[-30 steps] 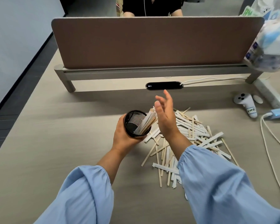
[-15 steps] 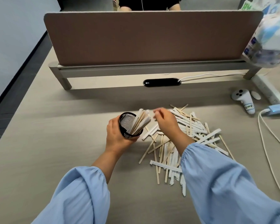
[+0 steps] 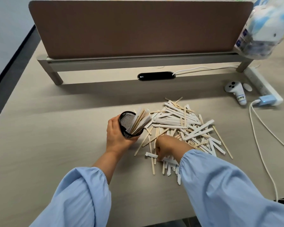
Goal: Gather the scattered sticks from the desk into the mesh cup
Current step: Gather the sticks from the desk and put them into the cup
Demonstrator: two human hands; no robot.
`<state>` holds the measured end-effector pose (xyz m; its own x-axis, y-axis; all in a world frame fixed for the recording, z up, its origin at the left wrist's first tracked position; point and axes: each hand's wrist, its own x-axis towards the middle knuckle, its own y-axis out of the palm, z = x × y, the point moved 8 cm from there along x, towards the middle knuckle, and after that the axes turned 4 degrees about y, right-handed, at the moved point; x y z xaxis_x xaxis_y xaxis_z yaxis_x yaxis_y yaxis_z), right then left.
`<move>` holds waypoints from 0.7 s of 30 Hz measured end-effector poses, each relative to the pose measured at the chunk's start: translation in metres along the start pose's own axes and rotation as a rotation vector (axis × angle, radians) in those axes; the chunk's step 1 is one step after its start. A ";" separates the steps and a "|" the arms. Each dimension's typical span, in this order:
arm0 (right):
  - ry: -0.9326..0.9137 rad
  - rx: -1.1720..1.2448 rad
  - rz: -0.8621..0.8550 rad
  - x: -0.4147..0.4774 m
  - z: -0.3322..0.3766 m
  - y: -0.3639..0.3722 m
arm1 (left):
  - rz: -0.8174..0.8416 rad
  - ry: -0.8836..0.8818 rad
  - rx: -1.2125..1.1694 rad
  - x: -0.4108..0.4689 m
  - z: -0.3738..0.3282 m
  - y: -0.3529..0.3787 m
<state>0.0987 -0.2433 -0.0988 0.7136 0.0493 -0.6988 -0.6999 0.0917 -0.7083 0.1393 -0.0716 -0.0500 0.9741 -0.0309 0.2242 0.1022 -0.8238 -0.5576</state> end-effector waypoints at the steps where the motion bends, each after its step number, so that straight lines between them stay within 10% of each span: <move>1: -0.001 0.003 -0.021 -0.001 0.000 0.000 | 0.001 -0.001 0.002 -0.002 0.000 0.000; 10: 0.314 0.503 -0.365 -0.003 -0.033 -0.026 | -0.036 0.027 0.035 -0.009 -0.004 -0.009; 21: 0.590 0.534 -0.302 -0.009 -0.054 0.005 | 0.024 0.086 0.053 -0.012 -0.007 0.000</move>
<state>0.0871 -0.2974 -0.1016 0.6316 -0.5656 -0.5302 -0.2687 0.4817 -0.8341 0.1263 -0.0749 -0.0468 0.9556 -0.1005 0.2769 0.0921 -0.7910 -0.6048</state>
